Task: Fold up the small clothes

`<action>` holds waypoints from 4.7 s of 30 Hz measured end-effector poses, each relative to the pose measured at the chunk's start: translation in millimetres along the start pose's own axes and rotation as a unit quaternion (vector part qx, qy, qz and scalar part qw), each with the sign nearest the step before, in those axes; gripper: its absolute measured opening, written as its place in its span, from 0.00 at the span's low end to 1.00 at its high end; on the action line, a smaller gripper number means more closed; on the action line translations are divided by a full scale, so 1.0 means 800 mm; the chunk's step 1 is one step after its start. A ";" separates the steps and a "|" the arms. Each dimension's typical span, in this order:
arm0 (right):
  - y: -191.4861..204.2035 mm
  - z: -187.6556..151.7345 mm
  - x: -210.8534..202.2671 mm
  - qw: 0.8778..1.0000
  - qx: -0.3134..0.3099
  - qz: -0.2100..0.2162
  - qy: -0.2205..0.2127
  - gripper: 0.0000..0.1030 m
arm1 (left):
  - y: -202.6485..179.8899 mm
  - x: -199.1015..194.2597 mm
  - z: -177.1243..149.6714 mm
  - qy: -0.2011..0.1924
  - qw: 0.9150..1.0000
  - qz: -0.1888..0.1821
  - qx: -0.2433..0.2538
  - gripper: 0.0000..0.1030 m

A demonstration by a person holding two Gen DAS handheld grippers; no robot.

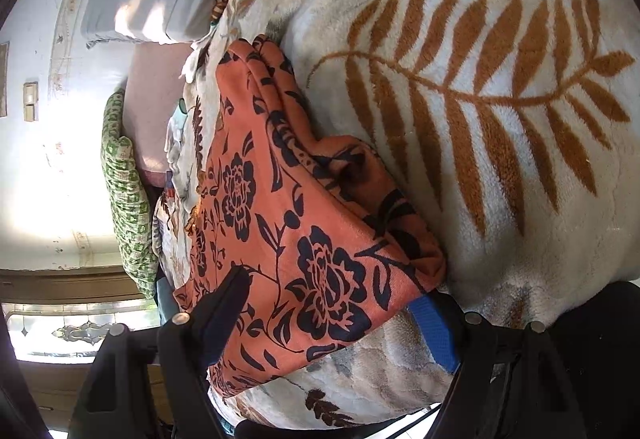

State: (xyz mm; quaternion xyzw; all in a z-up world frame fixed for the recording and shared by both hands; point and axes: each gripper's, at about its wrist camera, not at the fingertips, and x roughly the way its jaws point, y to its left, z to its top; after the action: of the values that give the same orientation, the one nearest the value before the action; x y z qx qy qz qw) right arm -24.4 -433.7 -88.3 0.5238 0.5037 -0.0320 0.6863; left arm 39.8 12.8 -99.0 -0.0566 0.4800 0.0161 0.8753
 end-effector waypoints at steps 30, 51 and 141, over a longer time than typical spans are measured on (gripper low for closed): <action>0.006 0.009 -0.011 0.999 -0.019 -0.018 -0.018 0.79 | -0.086 0.071 0.000 0.055 0.991 0.046 0.112 0.87; 0.031 0.015 -0.015 0.993 -0.052 -0.091 -0.047 0.71 | -0.073 0.060 0.010 0.048 0.995 0.019 0.087 0.92; 0.321 -0.278 0.173 0.910 -0.386 0.074 0.133 0.78 | 0.238 -0.113 -0.015 -0.082 0.981 -0.025 -0.176 0.84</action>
State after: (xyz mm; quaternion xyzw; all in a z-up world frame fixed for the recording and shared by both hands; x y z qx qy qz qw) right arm 43.9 -84.5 0.1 0.2534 0.5232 0.2850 0.7621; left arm -35.0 202.9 -45.0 -0.2202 0.3951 0.0834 0.8880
